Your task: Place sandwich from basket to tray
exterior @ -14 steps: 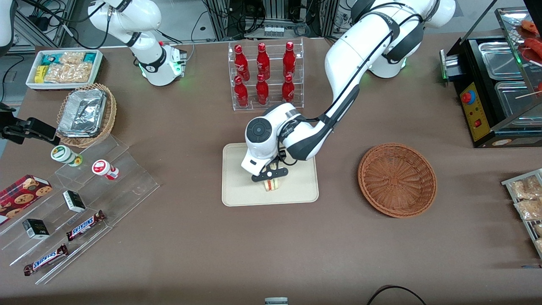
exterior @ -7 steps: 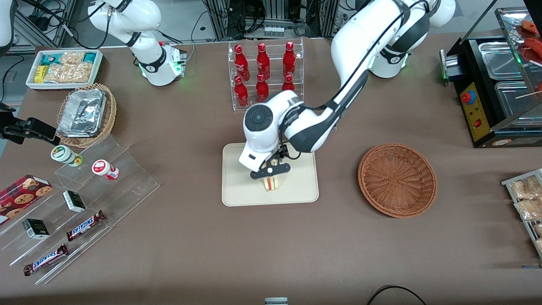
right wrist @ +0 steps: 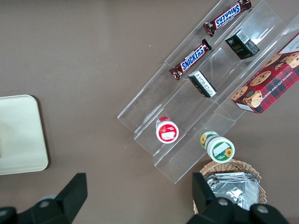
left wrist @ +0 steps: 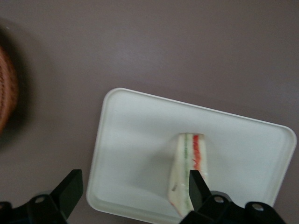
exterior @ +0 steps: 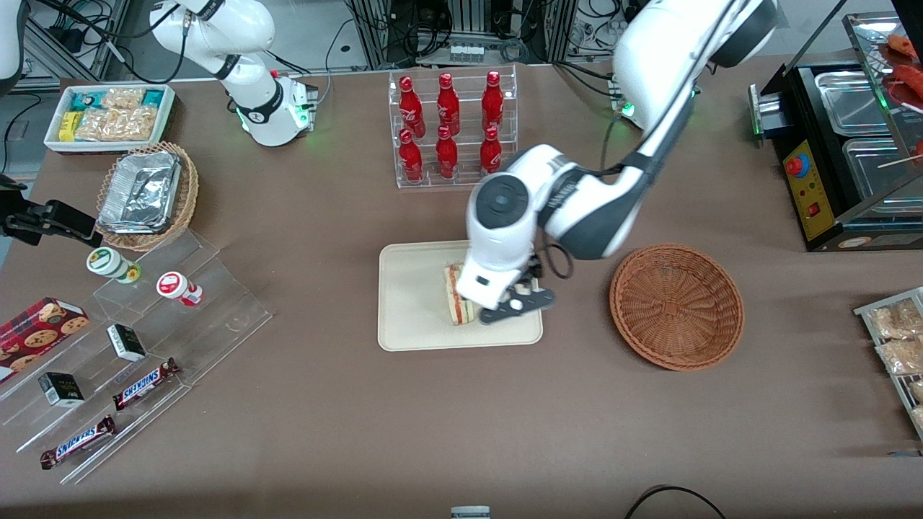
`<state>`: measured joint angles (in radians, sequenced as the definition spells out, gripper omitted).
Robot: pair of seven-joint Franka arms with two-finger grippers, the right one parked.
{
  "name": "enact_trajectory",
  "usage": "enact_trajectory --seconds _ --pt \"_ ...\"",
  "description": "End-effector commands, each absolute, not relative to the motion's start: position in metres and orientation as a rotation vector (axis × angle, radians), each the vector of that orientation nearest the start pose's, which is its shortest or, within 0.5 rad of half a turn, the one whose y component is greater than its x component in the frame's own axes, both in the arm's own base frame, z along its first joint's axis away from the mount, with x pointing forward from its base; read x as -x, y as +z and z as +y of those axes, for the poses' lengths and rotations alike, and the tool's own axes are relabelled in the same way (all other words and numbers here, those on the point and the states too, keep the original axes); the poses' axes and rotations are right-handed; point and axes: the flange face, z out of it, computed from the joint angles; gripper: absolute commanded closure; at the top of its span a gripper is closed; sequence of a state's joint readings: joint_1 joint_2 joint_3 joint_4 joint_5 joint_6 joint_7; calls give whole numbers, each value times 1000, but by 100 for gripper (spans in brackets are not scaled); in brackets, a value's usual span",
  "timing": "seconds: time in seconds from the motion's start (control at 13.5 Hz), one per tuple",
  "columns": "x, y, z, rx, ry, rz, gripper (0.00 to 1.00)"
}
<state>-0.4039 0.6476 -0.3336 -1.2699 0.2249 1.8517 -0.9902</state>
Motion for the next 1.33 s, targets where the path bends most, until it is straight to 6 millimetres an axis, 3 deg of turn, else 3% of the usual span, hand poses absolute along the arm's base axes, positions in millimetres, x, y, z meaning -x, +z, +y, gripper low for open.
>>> enact_trajectory --seconds 0.0,0.3,0.67,0.81,1.11,1.26 --pt "-579 414 -366 3104 86 -249 0" --pt "-579 432 -290 3084 88 -132 0" --pt "-576 472 -203 3063 154 117 0" --pt "-570 495 -173 3079 190 286 0" --pt "-548 553 -75 3071 281 470 0" --pt "-539 578 -54 3072 286 441 0"
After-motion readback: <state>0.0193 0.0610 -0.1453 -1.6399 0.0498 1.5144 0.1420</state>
